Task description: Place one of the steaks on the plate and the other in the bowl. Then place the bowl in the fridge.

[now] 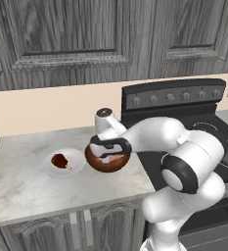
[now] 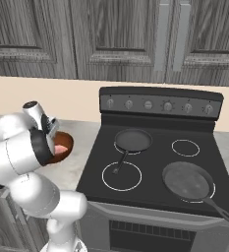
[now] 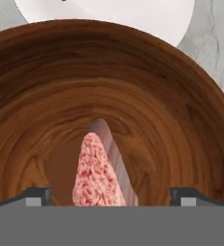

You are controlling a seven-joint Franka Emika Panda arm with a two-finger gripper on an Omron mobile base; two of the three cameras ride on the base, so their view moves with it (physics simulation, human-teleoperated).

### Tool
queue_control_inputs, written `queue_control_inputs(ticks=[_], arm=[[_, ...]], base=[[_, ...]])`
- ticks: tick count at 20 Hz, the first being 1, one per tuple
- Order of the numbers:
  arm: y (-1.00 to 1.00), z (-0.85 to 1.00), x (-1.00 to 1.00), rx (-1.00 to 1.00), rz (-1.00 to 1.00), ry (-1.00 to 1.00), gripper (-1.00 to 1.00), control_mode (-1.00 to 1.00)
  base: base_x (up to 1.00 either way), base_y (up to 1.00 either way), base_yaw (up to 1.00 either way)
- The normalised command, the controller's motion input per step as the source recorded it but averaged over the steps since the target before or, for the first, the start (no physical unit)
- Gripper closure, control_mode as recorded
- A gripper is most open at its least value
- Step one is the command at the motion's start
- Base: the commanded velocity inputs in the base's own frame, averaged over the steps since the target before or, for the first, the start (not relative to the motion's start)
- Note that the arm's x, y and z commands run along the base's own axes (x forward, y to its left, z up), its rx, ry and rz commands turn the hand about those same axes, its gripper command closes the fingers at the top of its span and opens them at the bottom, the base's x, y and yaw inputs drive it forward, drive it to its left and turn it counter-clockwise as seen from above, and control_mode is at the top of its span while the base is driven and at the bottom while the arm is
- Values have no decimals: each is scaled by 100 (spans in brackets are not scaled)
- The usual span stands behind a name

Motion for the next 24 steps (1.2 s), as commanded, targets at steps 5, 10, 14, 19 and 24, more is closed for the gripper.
queue_control_inputs(ticks=[5,10,14,19,24], arm=[[-2,57,-32,0,0,0,-100,-100],[-6,68,-80,1,-1,0,-100,-100],[-31,11,-83,2,-10,0,-100,-100],[-62,12,-25,1,-13,5,-100,-100],[-85,4,-15,1,-50,10,-100,-100]], base=[[0,0,0],[0,0,0],[0,0,0],[0,0,0],[0,0,0]])
